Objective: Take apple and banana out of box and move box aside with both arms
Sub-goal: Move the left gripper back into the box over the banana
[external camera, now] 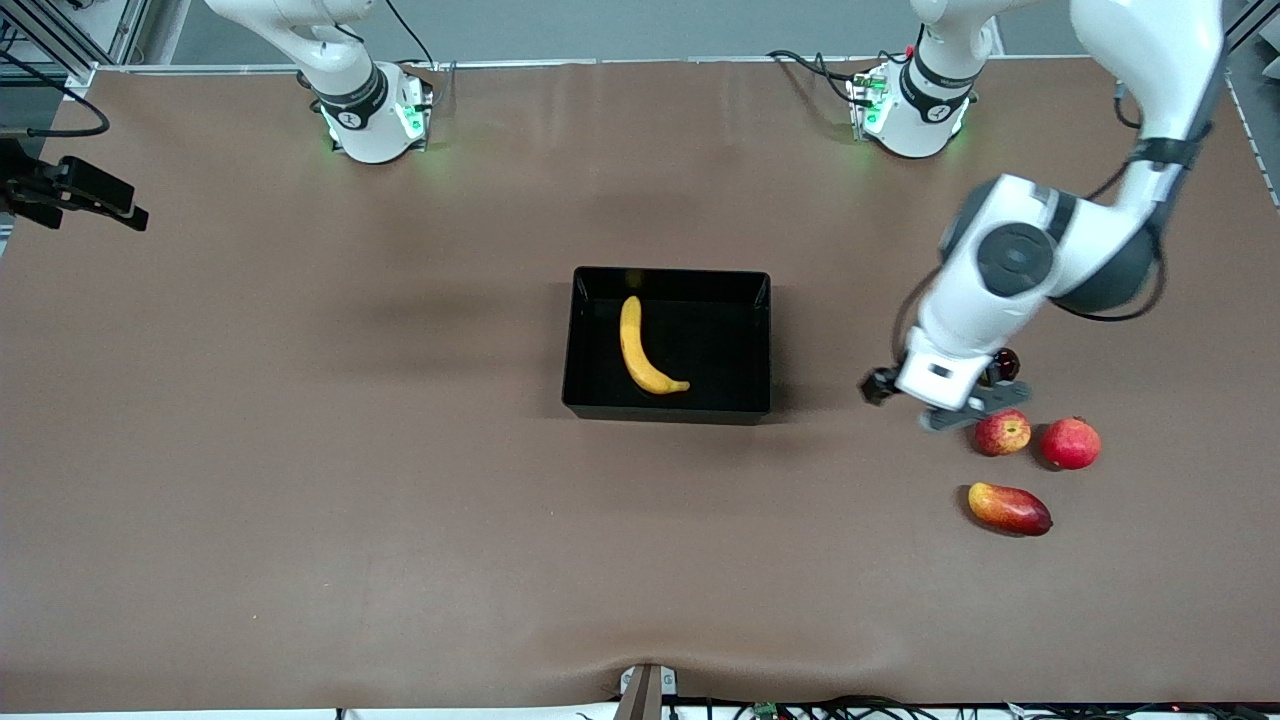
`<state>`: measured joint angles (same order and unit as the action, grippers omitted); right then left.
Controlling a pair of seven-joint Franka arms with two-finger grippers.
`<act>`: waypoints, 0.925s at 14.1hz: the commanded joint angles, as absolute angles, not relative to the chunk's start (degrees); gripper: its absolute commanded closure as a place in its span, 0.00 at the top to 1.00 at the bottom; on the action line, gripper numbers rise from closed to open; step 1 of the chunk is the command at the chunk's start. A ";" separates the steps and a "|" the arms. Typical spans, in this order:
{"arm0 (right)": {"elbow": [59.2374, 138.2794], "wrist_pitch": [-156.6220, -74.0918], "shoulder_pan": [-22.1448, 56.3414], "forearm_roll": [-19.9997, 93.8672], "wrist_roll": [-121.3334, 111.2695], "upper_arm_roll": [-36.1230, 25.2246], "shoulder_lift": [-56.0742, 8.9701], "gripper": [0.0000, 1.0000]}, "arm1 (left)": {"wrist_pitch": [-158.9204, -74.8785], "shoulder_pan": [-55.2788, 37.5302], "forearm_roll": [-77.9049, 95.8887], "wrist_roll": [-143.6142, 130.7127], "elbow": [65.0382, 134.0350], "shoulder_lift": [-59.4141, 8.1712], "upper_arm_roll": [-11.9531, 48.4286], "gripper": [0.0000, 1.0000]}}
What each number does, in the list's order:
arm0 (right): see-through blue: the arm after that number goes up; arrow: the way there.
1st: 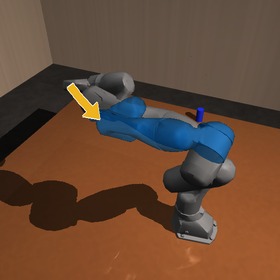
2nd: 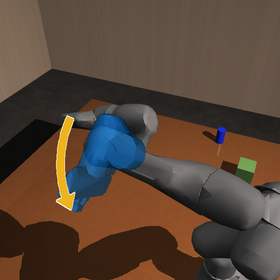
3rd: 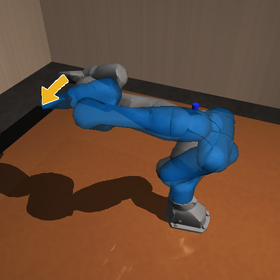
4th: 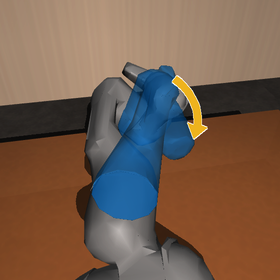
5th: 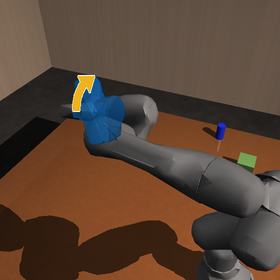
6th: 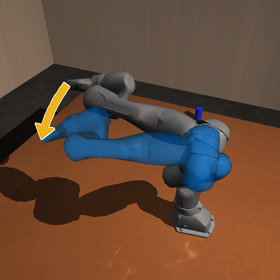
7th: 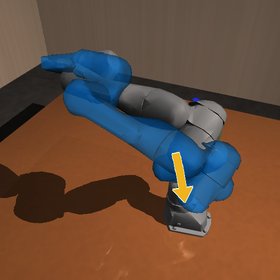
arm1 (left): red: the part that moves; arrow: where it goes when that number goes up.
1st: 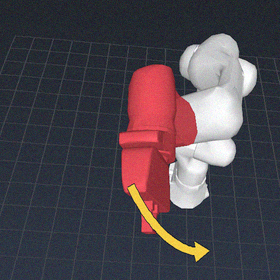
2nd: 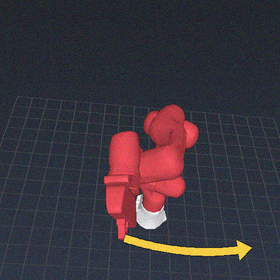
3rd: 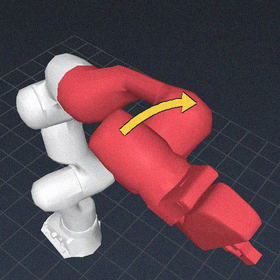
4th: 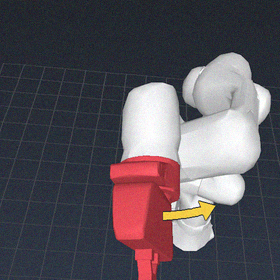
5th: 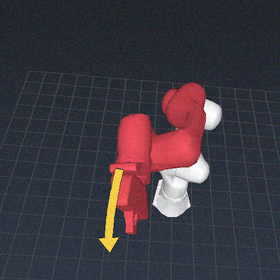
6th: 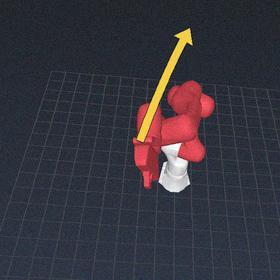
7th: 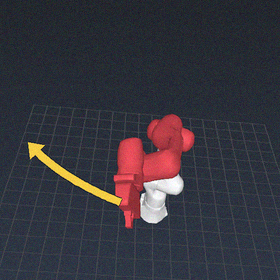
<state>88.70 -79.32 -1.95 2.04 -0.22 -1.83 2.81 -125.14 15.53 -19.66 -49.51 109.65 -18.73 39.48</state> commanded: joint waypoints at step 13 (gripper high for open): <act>86.66 -78.84 -2.55 -0.18 -0.62 -1.05 1.76 1.00 | -124.72 -23.27 -20.66 -76.02 86.31 -43.23 30.69 1.00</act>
